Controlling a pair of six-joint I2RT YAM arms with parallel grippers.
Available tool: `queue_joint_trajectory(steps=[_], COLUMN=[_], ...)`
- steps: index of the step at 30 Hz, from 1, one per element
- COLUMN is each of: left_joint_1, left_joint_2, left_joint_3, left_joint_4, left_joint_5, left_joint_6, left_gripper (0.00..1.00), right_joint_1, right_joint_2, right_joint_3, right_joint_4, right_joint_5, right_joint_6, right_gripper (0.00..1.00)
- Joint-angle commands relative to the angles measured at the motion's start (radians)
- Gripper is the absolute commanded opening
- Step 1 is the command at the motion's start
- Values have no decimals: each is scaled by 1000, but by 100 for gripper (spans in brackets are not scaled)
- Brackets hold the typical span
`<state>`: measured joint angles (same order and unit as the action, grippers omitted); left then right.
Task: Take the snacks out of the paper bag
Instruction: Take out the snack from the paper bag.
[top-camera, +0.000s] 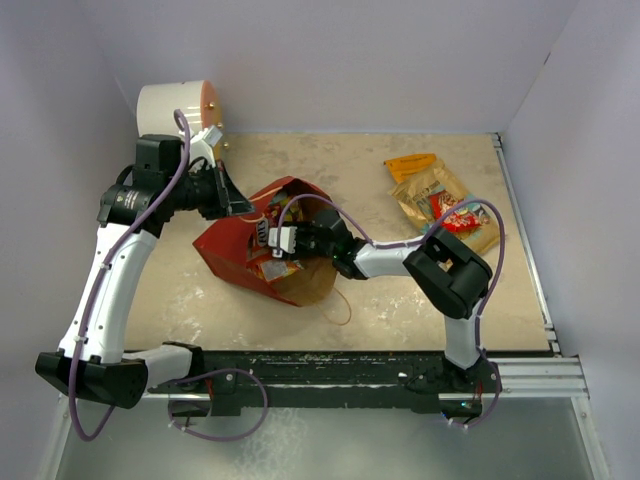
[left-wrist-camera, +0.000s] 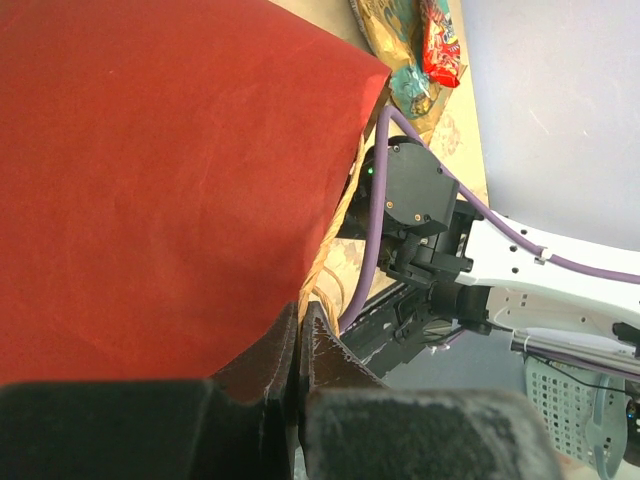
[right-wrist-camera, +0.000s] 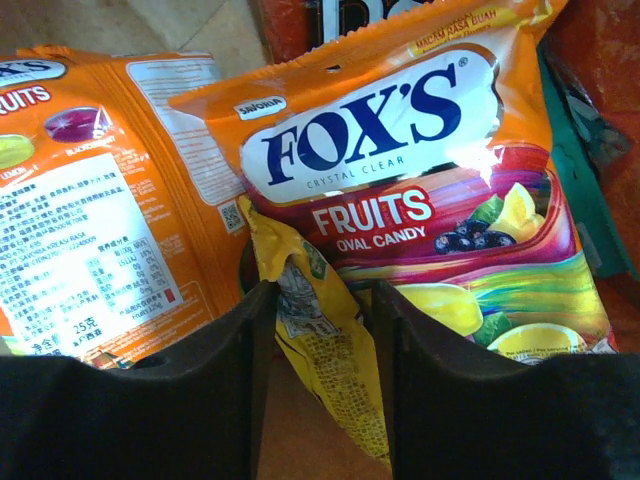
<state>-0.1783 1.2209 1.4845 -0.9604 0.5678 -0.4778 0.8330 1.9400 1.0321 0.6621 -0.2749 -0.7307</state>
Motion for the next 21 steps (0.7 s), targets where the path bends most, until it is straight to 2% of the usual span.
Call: queue_joint_trajectory(steps=[1,5,8,9,13,16,17,18,21], left_joint_1=[-3,-3,-3,-3,-2,-3,-2,-3,-3], left_joint_2=[-30,-50,-49,-45,-49,-76,-86,-86,-78], left_joint_3=[8,-18,-22,-23,-29,-42,-44,-42,-24], left_joint_4=[33,67,80,81,107,127,129,124,110], left_joint_5=[-2,9,16,15,32,33,26,19,22], left_joint_6=[-23,-60,-85,-90,-157,-201,-210,-214,-214], left_gripper=[0,0,0,0,0,0,0,0,0], right_joint_1=[-9,-14,-13,-13,-13,-6,-3,-1,3], right_joint_2=[-29,-31,-6,0,-17,-70,-94,-121,-268], right_joint_3=[19,11,30,37,55,32,22,14,-48], right_joint_4=[48,4,-1,3,-20,-52,-73,-107,-174], right_joint_5=[-83,-202,-190,-183,-185,-201,-198,-195,-204], right_joint_6=[28,14,37,45,67,65,62,63,98], right_gripper=[41,40,47,46,34,14,5,0,0])
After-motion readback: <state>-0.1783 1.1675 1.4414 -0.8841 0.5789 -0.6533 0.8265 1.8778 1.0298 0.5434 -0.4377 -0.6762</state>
